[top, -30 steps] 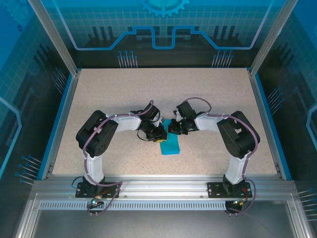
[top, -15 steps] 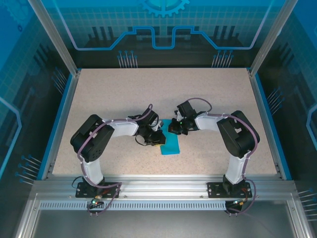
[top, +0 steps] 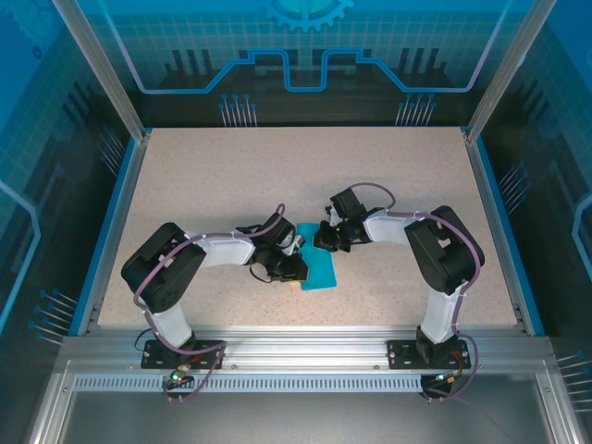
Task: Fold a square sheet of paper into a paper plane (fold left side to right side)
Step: First fold the square sheet of paper in half at the center of the table.
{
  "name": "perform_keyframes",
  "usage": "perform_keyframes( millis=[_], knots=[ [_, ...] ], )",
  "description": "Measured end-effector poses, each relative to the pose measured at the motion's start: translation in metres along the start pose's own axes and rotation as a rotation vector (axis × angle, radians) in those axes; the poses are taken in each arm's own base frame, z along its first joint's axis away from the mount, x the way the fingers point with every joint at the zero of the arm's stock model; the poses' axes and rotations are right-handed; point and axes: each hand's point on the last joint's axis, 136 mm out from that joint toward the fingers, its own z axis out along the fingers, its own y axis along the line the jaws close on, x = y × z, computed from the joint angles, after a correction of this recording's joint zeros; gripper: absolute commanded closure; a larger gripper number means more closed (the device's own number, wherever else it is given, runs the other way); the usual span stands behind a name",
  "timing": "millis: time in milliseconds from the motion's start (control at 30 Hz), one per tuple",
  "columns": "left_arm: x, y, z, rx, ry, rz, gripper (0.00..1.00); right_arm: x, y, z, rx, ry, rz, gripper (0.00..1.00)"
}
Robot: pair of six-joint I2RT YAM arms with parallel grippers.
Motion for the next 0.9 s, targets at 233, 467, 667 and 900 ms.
perform_keyframes(
  millis=[233, 467, 667, 900],
  knots=[
    [0.01, -0.004, 0.003, -0.001, 0.019, 0.019, 0.82, 0.0, 0.0, 0.0, 0.0, 0.001, 0.0, 0.95],
    [0.016, -0.007, 0.005, -0.006, 0.027, 0.028, 0.82, 0.0, 0.0, 0.0, 0.0, 0.001, 0.0, 0.95],
    [0.023, -0.008, 0.007, -0.016, 0.031, 0.044, 0.82, 0.0, 0.0, 0.0, 0.0, 0.001, 0.0, 0.95],
    [0.026, -0.009, 0.007, -0.019, 0.033, 0.044, 0.82, 0.0, 0.0, 0.0, 0.0, 0.001, 0.0, 0.95]
  ],
)
